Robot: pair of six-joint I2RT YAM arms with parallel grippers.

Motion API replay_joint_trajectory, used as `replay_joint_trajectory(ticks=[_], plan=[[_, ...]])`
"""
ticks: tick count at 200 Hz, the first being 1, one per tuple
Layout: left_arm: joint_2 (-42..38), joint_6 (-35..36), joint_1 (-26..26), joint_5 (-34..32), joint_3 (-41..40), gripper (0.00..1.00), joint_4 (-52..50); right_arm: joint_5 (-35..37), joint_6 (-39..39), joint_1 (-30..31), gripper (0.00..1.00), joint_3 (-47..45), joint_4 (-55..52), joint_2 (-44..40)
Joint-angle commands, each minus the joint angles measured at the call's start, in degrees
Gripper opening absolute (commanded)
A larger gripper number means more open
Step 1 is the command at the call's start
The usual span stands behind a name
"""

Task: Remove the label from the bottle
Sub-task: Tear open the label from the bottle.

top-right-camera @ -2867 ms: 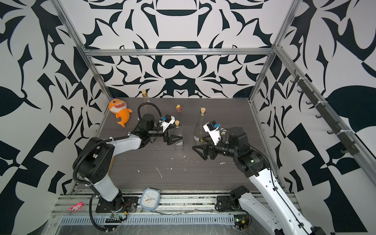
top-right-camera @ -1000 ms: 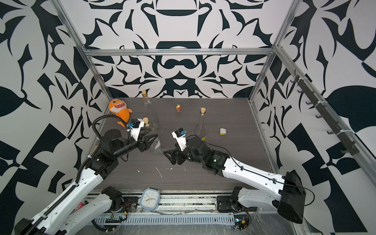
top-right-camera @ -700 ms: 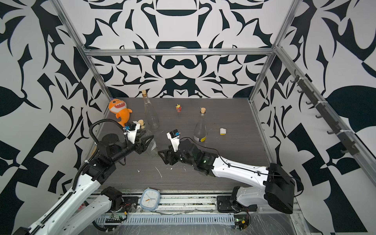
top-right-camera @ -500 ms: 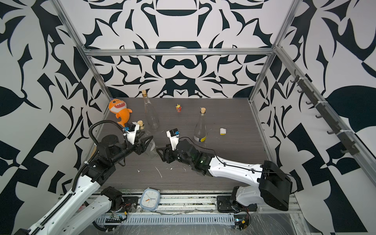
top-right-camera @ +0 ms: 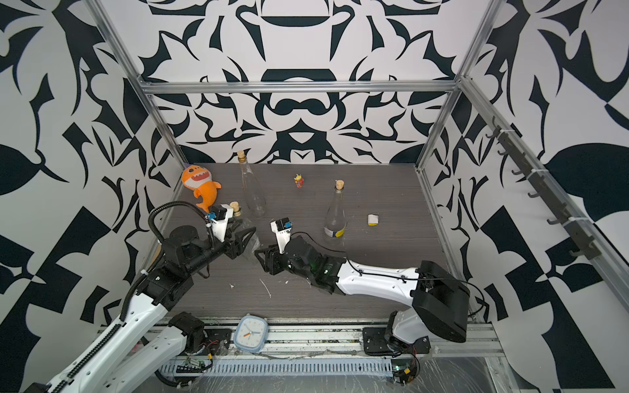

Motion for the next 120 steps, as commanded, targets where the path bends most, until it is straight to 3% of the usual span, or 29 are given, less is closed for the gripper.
replay_joint_trajectory(ticks=[1, 73, 120], plan=[[-1.14, 0.31, -0.24, 0.46, -0.36, 0.00, 4.12, -0.14, 0.13, 0.29, 0.57, 2.86, 3.41, 0.00], [-1.92, 0.45, -0.24, 1.49, -0.61, 0.00, 4.22, 0.27, 0.37, 0.44, 0.53, 5.00, 4.00, 3.27], [-2.57, 0.55, -0.20, 2.11, -0.80, 0.00, 4.38, 1.58, 0.32, 0.45, 0.37, 5.02, 3.18, 3.29]])
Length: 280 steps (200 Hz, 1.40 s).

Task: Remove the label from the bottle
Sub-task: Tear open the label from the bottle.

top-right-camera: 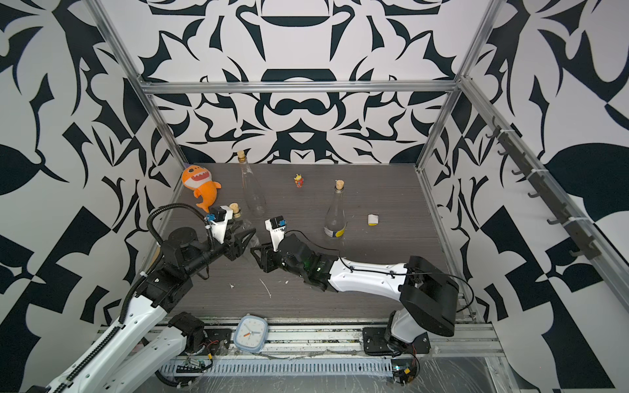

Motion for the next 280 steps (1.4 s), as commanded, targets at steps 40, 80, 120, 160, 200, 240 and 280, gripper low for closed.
replay_joint_trajectory(ticks=[40, 80, 120, 160, 200, 240, 280], plan=[[-1.03, 0.35, -0.23, 2.33, 0.05, 0.00, 4.50, 1.41, -0.22, 0.33, 0.24, 2.48, 1.84, -0.80], [-0.59, 0.31, -0.19, 3.12, 0.11, 0.00, 4.65, 1.50, -0.40, 0.35, 0.06, 2.61, 1.56, -0.89], [-0.28, 0.49, -0.17, 3.63, 0.23, 0.00, 4.85, 1.57, -0.92, 0.33, 0.00, 2.79, 1.01, -1.27], [0.91, 0.69, -0.19, 4.66, 0.39, 0.00, 5.35, 1.63, -2.31, 0.27, 0.00, 1.25, 0.48, -2.74], [2.10, 0.75, -0.22, 6.66, 0.93, 0.00, 5.64, -0.83, -4.69, -0.93, 0.00, -1.12, -1.23, -5.50], [3.25, 0.67, -0.18, 8.06, 1.46, 0.00, 5.79, -0.83, -4.81, -2.99, 0.00, -4.83, -1.82, -9.00], [3.97, 0.50, -0.17, 9.15, 1.85, 0.00, 5.55, -2.84, -6.27, -5.27, 0.00, -7.29, -2.89, -11.86]])
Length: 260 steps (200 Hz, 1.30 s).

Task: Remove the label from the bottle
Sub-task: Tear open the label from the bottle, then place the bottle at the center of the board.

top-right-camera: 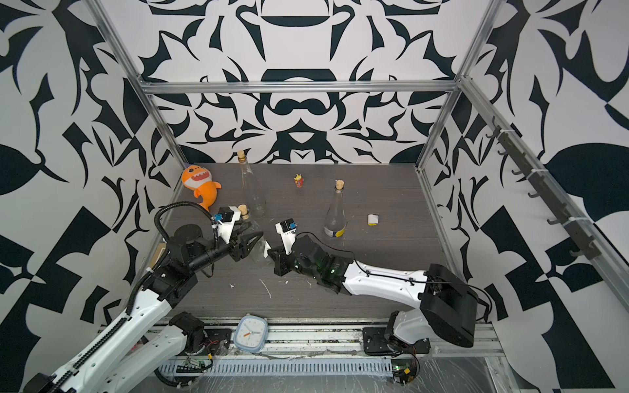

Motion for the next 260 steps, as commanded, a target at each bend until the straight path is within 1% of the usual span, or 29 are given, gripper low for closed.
replay_joint_trajectory(ticks=[1, 46, 75, 91, 141, 167, 200, 217, 243, 260], plan=[[0.06, -0.12, 0.04, 1.42, 2.06, 0.00, 1.64, 0.50, -2.11, -1.53, 0.00, -0.62, 1.63, -3.40], [0.67, -0.43, 0.08, 3.01, 2.24, 0.00, 2.24, -3.42, -4.43, -2.89, 0.00, -1.81, 0.08, -5.83], [1.53, -0.58, 0.06, 6.04, 2.90, 0.00, 2.70, -9.62, -6.36, -4.63, 0.00, -2.17, -0.98, -7.12], [2.15, -0.53, 0.02, 8.86, 3.46, 0.00, 2.87, -13.49, -7.65, -5.83, 0.00, -2.00, -2.22, -7.55], [4.30, 0.19, 0.08, 19.49, 4.71, 0.00, 3.22, -21.85, -12.15, -7.63, 0.00, -1.55, -7.24, -10.04], [5.96, 0.43, 0.05, 23.21, 5.28, 0.00, 3.57, -26.57, -14.99, -8.55, 0.00, -1.47, -11.59, -11.50], [7.76, 0.99, 0.02, 26.89, 5.59, 0.00, 3.68, -27.86, -16.97, -10.00, 0.00, -2.87, -16.40, -13.38], [8.88, 1.14, 0.01, 28.02, 4.13, 0.00, 6.39, -27.83, -16.53, -11.28, 0.00, -4.99, -14.42, -14.24], [11.82, 1.20, -0.41, 27.57, 1.06, 0.00, 13.11, -27.39, -16.18, -11.98, 0.00, -8.02, -9.69, -13.82], [14.43, 2.74, -1.23, 26.49, 0.79, 0.00, 13.75, -27.03, -16.23, -12.04, 0.00, -8.71, -8.08, -12.20]])
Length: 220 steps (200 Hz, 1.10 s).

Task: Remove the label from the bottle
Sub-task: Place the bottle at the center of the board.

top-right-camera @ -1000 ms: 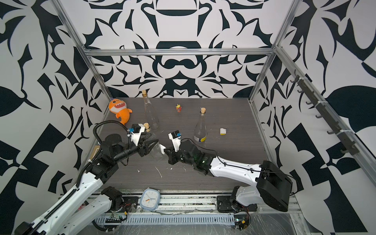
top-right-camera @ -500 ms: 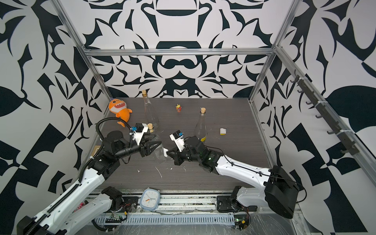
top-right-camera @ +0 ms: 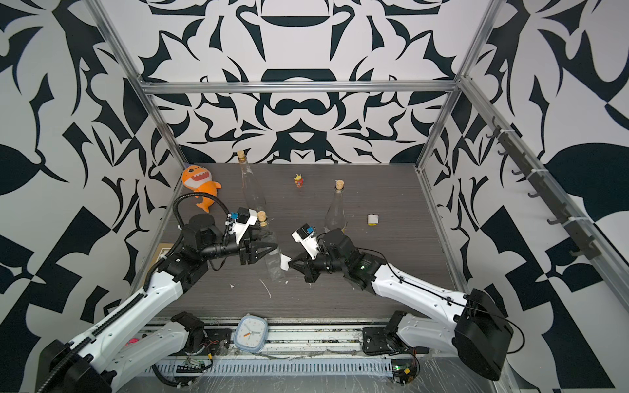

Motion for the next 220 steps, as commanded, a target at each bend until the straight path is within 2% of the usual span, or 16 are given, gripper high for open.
replay_joint_trajectory(ticks=[1, 47, 89, 157, 177, 204, 220], plan=[[2.45, 1.82, -0.82, 0.97, -0.92, 0.00, 6.66, -0.15, -0.81, -0.33, 0.00, -1.06, 4.68, 1.25], [5.48, 5.55, -3.84, -5.12, -4.31, 0.03, 11.66, 2.02, -0.77, -0.76, 0.00, -2.10, 7.67, 6.10], [7.74, 7.08, -4.75, -5.07, -5.69, 0.15, 14.48, 1.88, -2.06, -1.44, 0.00, -1.27, 7.36, 10.24], [6.86, 6.43, -5.02, -6.19, -8.94, 0.18, 17.57, 3.62, -2.22, -1.62, 0.00, -1.84, 7.28, 10.80], [5.73, 5.43, -5.38, -7.26, -10.83, 0.27, 18.66, 3.45, -2.52, -1.66, 0.00, -1.88, 6.70, 11.00], [3.76, 4.73, -5.85, -8.73, -12.75, 0.46, 18.86, 3.35, -2.85, -1.67, 0.00, -1.97, 6.46, 11.31], [2.91, 4.62, -5.82, -9.24, -12.66, 0.66, 17.83, 3.11, -2.92, -1.67, 0.00, -1.66, 6.16, 11.78]])
